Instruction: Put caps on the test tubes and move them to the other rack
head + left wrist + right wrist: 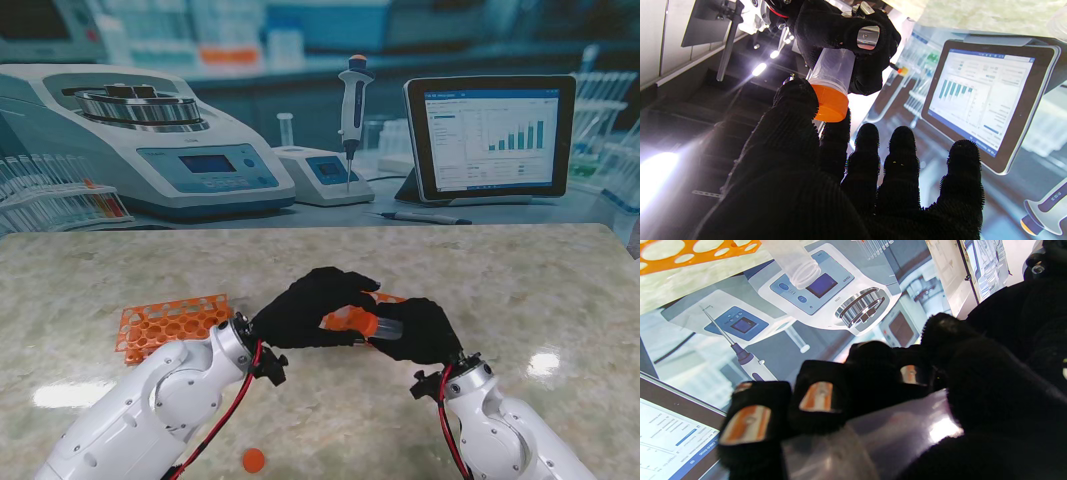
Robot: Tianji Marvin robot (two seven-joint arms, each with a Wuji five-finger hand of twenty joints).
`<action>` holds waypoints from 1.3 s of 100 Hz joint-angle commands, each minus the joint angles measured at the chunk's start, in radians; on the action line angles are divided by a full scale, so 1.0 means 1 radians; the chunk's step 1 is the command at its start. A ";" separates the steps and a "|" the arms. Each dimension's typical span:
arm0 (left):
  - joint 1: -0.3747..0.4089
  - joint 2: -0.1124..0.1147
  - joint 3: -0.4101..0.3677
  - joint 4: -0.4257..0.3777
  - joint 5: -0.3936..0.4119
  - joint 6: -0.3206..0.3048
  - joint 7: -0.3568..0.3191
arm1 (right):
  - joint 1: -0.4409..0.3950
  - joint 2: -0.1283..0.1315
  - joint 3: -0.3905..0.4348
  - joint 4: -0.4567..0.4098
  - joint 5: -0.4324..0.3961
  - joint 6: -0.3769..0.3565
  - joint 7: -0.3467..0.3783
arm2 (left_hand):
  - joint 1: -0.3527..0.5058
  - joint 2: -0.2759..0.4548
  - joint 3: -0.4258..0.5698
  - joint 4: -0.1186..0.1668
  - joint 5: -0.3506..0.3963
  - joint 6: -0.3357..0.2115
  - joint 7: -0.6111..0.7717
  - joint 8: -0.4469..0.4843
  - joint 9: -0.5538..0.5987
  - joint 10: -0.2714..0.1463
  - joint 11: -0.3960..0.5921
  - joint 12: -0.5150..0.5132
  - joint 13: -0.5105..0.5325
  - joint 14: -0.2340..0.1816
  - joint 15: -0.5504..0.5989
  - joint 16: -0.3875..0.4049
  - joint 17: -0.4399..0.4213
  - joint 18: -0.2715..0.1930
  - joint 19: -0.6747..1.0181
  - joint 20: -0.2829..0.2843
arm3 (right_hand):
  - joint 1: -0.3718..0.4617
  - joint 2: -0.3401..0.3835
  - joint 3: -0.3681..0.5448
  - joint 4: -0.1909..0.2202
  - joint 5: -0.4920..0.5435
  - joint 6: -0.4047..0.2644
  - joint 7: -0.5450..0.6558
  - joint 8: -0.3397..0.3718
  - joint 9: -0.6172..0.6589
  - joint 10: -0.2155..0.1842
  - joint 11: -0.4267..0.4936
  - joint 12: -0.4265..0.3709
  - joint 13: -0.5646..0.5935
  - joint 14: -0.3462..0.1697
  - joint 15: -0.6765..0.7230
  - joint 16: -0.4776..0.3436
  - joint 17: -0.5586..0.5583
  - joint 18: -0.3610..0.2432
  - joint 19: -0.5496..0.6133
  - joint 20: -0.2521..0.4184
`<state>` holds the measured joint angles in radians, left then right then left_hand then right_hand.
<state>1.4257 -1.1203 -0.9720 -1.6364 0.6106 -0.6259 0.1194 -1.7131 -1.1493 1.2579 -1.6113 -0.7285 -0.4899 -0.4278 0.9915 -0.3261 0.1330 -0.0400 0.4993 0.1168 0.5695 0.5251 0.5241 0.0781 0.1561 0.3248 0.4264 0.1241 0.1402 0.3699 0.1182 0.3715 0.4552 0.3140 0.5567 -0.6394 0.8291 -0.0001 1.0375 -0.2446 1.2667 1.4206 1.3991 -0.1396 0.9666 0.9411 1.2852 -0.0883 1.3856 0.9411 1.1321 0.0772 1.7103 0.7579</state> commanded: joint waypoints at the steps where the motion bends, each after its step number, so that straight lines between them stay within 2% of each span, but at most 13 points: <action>1: 0.002 0.000 0.003 0.005 0.008 0.003 -0.005 | -0.006 -0.006 -0.003 -0.011 0.003 0.000 0.000 | 0.075 -0.011 0.031 0.036 0.060 -0.057 0.010 -0.010 0.016 -0.018 0.004 0.016 0.018 -0.024 0.013 0.012 0.001 0.000 0.040 0.003 | 0.030 0.031 0.012 -0.012 0.015 -0.059 0.065 0.028 0.039 0.001 0.002 0.014 0.036 -0.072 0.059 0.015 0.020 -0.012 0.037 -0.006; 27: -0.002 -0.001 0.006 0.009 0.018 0.006 0.003 | -0.007 -0.006 -0.003 -0.013 0.002 -0.003 -0.002 | 0.046 -0.037 0.064 0.025 0.073 -0.054 -0.020 -0.010 0.021 -0.022 0.007 0.017 0.026 -0.026 0.016 0.014 0.007 -0.003 0.048 0.001 | 0.029 0.031 0.012 -0.012 0.015 -0.060 0.065 0.028 0.038 0.001 0.002 0.015 0.036 -0.072 0.059 0.015 0.020 -0.012 0.036 -0.006; 40: -0.002 -0.002 0.007 0.008 0.021 0.004 0.008 | -0.008 -0.006 -0.004 -0.013 0.002 -0.004 -0.002 | 0.060 -0.039 0.079 0.017 0.069 -0.067 0.024 0.033 0.027 -0.021 0.011 0.018 0.031 -0.027 0.019 0.015 0.006 -0.002 0.051 -0.002 | 0.030 0.031 0.012 -0.012 0.016 -0.060 0.065 0.028 0.039 0.001 0.002 0.015 0.036 -0.072 0.059 0.015 0.020 -0.012 0.036 -0.006; 61: -0.003 -0.005 0.011 0.010 0.017 0.008 0.015 | -0.010 -0.006 -0.005 -0.015 0.001 -0.005 -0.003 | 0.142 -0.006 0.043 0.036 0.063 -0.090 0.113 0.048 0.044 -0.022 0.018 0.022 0.046 -0.027 0.027 0.021 0.010 -0.002 0.065 -0.007 | 0.029 0.030 0.012 -0.012 0.015 -0.061 0.066 0.029 0.039 0.000 0.002 0.015 0.036 -0.072 0.059 0.015 0.020 -0.012 0.036 -0.006; 63: -0.003 -0.005 0.011 0.010 0.016 0.009 0.015 | -0.010 -0.006 -0.005 -0.015 0.001 -0.005 -0.003 | 0.161 0.005 0.015 0.045 0.057 -0.092 0.149 0.030 0.045 -0.022 0.019 0.022 0.047 -0.027 0.028 0.023 0.010 -0.002 0.067 -0.008 | 0.029 0.031 0.012 -0.012 0.015 -0.061 0.066 0.029 0.038 0.000 0.002 0.015 0.036 -0.072 0.059 0.015 0.020 -0.012 0.036 -0.006; 68: -0.004 -0.006 0.013 0.011 0.018 0.009 0.019 | -0.010 -0.006 -0.005 -0.015 0.001 -0.005 -0.003 | 0.171 0.014 0.016 0.051 0.061 -0.095 0.169 0.039 0.052 -0.022 0.022 0.023 0.053 -0.026 0.030 0.024 0.015 -0.003 0.071 -0.007 | 0.029 0.030 0.012 -0.012 0.015 -0.061 0.066 0.029 0.039 0.000 0.001 0.015 0.036 -0.072 0.059 0.015 0.020 -0.012 0.036 -0.006; 108: -0.010 -0.014 0.024 0.017 0.010 0.015 0.040 | -0.011 -0.006 -0.006 -0.017 0.001 -0.008 -0.004 | 0.234 0.080 -0.004 0.050 0.089 -0.119 0.255 0.045 0.085 -0.028 0.037 0.030 0.083 -0.025 0.045 0.035 0.022 -0.004 0.087 -0.001 | 0.029 0.030 0.011 -0.012 0.015 -0.061 0.065 0.029 0.039 0.000 0.001 0.015 0.036 -0.072 0.059 0.015 0.020 -0.012 0.035 -0.006; 130: -0.011 -0.016 0.026 0.017 0.010 0.017 0.047 | -0.012 -0.006 -0.005 -0.018 0.001 -0.008 -0.003 | 0.249 0.088 -0.020 0.053 0.099 -0.121 0.272 0.038 0.101 -0.031 0.043 0.032 0.099 -0.027 0.053 0.041 0.027 -0.005 0.094 0.001 | 0.030 0.031 0.012 -0.012 0.015 -0.062 0.065 0.029 0.039 0.000 0.001 0.015 0.036 -0.072 0.059 0.015 0.020 -0.012 0.036 -0.006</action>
<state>1.4145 -1.1311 -0.9501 -1.6203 0.6186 -0.6142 0.1680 -1.7185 -1.1493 1.2583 -1.6150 -0.7281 -0.4937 -0.4317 1.0420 -0.3534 0.0476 -0.0437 0.5175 0.1044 0.6250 0.5254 0.6156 0.0778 0.1894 0.3452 0.4969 0.1233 0.1856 0.3968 0.1431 0.3715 0.5055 0.3140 0.5568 -0.6394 0.8291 -0.0002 1.0375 -0.2447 1.2668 1.4219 1.3992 -0.1396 0.9663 0.9411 1.2856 -0.0883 1.3858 0.9411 1.1321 0.0777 1.7049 0.7567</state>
